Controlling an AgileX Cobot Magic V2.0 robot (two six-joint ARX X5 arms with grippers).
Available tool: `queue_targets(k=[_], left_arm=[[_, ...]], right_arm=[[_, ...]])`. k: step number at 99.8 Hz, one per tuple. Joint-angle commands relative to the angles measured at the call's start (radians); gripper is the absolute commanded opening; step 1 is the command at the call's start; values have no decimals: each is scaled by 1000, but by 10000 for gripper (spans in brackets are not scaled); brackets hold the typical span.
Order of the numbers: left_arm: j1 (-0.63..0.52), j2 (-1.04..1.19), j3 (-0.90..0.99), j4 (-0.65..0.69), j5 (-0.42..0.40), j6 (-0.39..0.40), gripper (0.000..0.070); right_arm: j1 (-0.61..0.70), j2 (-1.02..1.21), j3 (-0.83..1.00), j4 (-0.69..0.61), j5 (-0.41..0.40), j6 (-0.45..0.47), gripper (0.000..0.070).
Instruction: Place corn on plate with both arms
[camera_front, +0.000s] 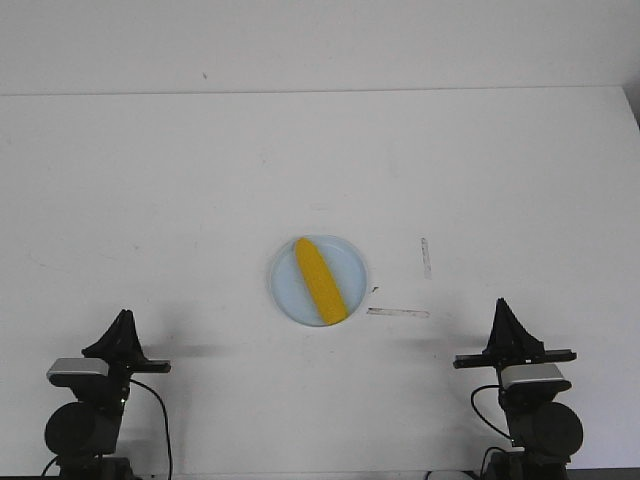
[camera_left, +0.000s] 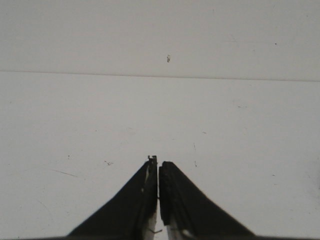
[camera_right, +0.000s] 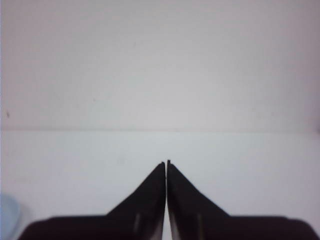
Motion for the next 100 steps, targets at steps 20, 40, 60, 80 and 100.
queue_targets(k=[20, 40, 60, 80, 100], left_arm=[[2, -2, -21, 12, -3, -9, 1], [2, -2, -21, 12, -3, -9, 1], [2, -2, -21, 12, -3, -9, 1], [2, -2, -21, 12, -3, -9, 1], [2, -2, -21, 12, -3, -9, 1]], right_arm=[[2, 0, -2, -85, 5, 6, 3], [2, 0, -2, -77, 1, 27, 3], [2, 0, -2, -38, -3, 51, 3], [2, 0, -1, -40, -8, 51, 3], [2, 0, -1, -39, -8, 51, 3]])
